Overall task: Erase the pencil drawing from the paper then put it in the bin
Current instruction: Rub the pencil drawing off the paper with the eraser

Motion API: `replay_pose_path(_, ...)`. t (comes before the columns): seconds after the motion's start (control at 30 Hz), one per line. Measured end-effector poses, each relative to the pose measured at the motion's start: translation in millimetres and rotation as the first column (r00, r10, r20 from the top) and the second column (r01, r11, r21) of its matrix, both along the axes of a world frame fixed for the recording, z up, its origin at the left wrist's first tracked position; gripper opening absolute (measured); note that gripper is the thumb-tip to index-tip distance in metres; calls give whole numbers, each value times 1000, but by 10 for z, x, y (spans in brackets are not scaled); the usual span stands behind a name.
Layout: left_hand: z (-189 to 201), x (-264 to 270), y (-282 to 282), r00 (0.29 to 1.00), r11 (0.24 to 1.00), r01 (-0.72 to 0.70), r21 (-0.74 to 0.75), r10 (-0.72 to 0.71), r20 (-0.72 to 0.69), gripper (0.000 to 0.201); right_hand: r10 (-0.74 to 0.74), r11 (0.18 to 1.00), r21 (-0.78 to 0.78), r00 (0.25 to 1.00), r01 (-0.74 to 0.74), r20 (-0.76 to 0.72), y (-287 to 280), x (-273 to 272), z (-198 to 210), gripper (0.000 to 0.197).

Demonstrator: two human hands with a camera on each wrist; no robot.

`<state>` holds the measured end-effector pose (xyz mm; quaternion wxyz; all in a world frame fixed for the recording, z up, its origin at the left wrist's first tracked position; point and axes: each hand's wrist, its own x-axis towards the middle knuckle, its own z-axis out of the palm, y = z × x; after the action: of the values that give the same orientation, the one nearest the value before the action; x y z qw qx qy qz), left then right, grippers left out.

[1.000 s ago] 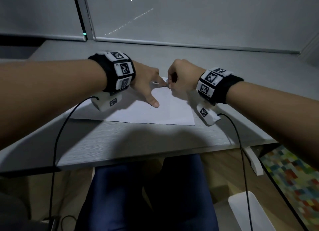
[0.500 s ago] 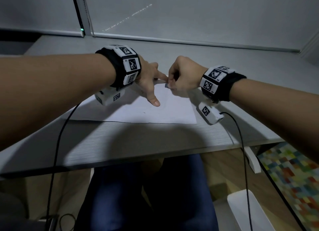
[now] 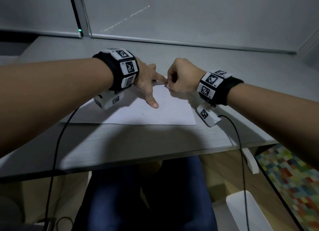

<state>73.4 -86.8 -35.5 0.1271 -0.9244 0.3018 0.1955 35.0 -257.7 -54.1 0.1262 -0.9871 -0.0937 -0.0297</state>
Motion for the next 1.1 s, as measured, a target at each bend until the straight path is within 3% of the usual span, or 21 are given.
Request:
replay_pose_path(0.17, 3, 13, -8, 1000, 1000, 11, 5, -11, -10, 113, 142, 990, 45, 983, -137, -120, 78, -197, 34, 9)
replay_pose_path(0.37, 19, -2, -19, 1000, 1000, 2, 6, -2, -18, 119, -13, 1000, 6, 1000, 12, 14, 8, -28, -3, 15)
replay_pose_path(0.57, -11, 44, 23, 1000, 1000, 7, -19, -7, -9, 103, 106, 994, 38, 992, -104, -62, 257, -126, 4, 14)
replay_pose_path(0.73, -15, 33, 5, 1000, 1000, -3, -18, 3, -14, 121, -13, 1000, -12, 1000, 13, -8, 114, -6, 18, 14)
replay_pose_path(0.97, -9, 27, 15, 1000, 1000, -7, -13, 6, -24, 109, 146, 989, 11, 987, -145, -65, 175, -181, 16, 13)
replay_pose_path(1.1, -15, 30, 4, 1000, 1000, -10, -15, 9, -20, 117, 105, 994, 10, 994, -104, -32, 98, -145, 14, 14)
